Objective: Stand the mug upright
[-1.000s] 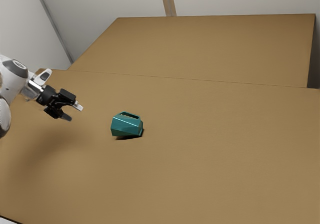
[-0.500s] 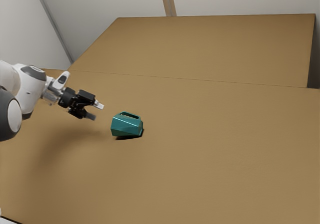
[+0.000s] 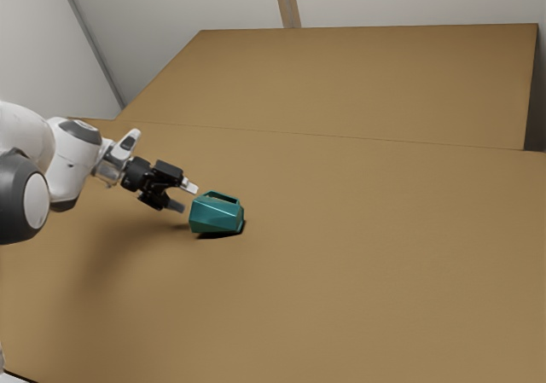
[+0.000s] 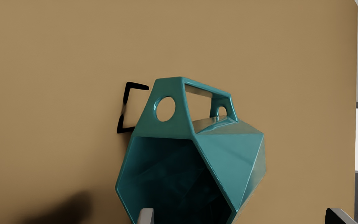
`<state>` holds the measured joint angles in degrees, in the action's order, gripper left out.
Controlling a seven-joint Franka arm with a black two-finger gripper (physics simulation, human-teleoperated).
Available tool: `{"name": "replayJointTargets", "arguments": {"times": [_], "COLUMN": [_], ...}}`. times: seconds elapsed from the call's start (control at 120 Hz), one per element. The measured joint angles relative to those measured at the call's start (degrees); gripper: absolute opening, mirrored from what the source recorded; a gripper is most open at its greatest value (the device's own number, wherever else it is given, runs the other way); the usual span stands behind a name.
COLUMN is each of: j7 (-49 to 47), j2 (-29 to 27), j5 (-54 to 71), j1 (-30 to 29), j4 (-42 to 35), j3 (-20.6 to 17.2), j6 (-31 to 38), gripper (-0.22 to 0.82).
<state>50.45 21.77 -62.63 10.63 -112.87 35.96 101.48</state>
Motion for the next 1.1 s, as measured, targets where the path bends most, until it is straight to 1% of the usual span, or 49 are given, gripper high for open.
{"name": "replayJointTargets", "arguments": {"times": [0.4, 0.658, 0.958, 1.1], "j7": [-0.3, -0.9, -1.5, -1.7], "j2": [1.8, 2.0, 2.4, 2.6], "j5": [-3.0, -4.3, -5.2, -5.4], "j1": [0.6, 0.7, 0.9, 0.8], "j4": [0.1, 0.0, -0.2, -0.8], "j3": [-1.3, -2.3, -2.6, -2.6], "j6": [0.4, 0.4, -0.1, -0.3], "gripper": [0.6, 0.6, 0.6, 0.58]}}
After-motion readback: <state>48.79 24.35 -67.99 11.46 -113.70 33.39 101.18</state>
